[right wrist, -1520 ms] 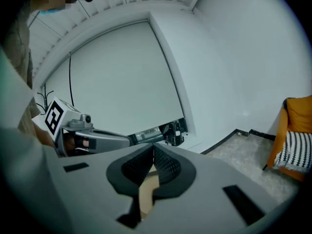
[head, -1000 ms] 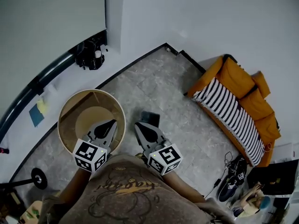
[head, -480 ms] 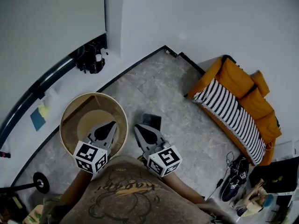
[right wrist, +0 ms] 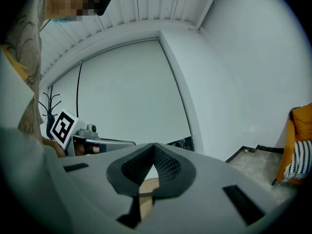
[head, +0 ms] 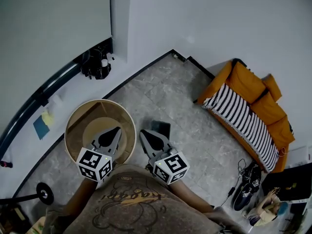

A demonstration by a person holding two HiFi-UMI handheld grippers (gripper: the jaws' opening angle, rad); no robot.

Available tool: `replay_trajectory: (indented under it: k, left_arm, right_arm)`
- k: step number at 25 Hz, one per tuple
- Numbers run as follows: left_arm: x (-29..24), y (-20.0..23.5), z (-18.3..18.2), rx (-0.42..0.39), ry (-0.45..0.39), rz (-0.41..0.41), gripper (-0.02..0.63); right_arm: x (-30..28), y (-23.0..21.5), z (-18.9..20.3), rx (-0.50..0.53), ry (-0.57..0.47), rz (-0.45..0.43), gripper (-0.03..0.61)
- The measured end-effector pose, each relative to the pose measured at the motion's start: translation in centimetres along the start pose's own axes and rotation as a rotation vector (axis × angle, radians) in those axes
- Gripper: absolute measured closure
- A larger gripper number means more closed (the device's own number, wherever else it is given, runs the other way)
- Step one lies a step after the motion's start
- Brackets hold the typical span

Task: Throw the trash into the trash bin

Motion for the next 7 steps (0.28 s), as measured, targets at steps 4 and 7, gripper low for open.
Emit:
replay_trajectory:
  k: [4, 7]
  left_arm:
    - [-0.19, 0.53, -0.26, 0.001, -0.005, -0.001, 0.595]
    - [-0.31, 0.70, -0.41, -0.008, -0.008, -0.001, 0.595]
  right_arm:
    - [-0.68, 0.18, -0.01, -0.001, 0.001, 0.006, 0.560]
    - [-1.00, 0.35, 0.07, -0.004, -0.001, 0.012, 0.560]
Point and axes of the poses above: the fingertips, and each gripper's own axes: x backward along the fingers, y to its left, z out of its underside, the point moved 6 cm from there along x, backward along the fingers, and after that the axes turned 6 degrees about x, right-handed, at the moved point
